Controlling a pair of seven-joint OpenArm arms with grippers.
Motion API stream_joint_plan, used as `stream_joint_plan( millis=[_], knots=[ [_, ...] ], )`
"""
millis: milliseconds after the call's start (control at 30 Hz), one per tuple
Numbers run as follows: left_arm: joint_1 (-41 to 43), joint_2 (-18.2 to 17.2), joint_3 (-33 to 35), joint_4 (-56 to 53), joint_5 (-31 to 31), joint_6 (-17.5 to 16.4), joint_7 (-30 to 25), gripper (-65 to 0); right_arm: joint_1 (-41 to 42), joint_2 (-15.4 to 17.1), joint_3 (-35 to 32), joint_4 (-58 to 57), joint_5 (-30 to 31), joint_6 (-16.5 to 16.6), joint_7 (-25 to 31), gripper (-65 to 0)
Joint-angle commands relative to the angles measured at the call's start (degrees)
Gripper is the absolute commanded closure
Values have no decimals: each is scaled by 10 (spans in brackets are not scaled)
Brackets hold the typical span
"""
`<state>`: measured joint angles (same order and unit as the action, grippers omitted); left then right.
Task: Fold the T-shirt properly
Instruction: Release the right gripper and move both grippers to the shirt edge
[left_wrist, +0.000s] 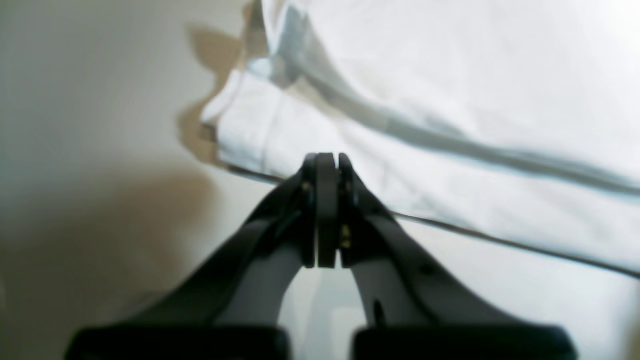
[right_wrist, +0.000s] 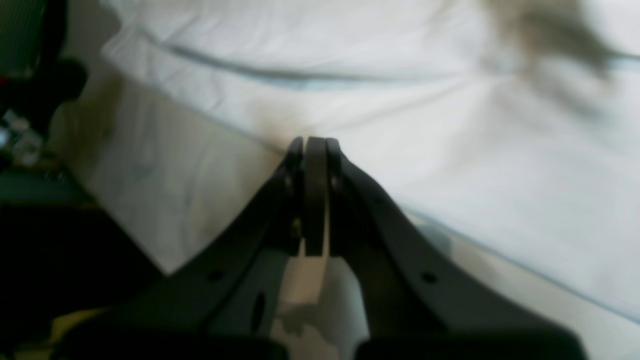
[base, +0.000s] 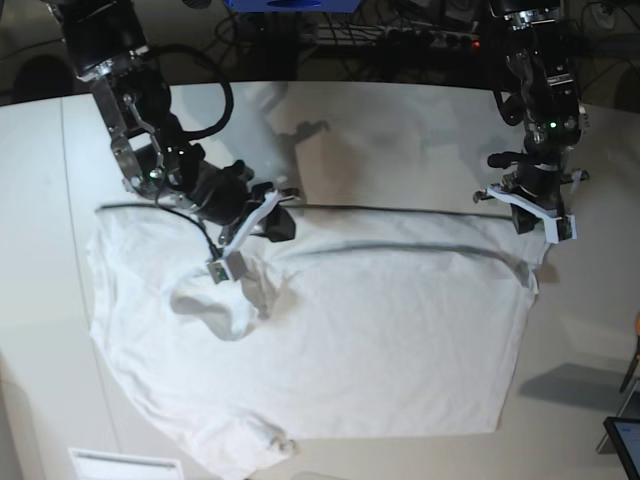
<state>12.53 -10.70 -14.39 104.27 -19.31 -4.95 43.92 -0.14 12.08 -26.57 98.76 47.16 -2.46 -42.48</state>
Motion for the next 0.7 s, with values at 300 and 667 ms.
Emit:
stream_joint_plan(
  millis=[300,667],
  knots=[
    [-45,25,-2,-15,98,-5,-13,0,30,0,1,-76,-3,-5,60,-9],
    [-4,14,-28,-46,100,-5,-181,0,-76,62,118,5,-196,-58,186,-12]
  ],
)
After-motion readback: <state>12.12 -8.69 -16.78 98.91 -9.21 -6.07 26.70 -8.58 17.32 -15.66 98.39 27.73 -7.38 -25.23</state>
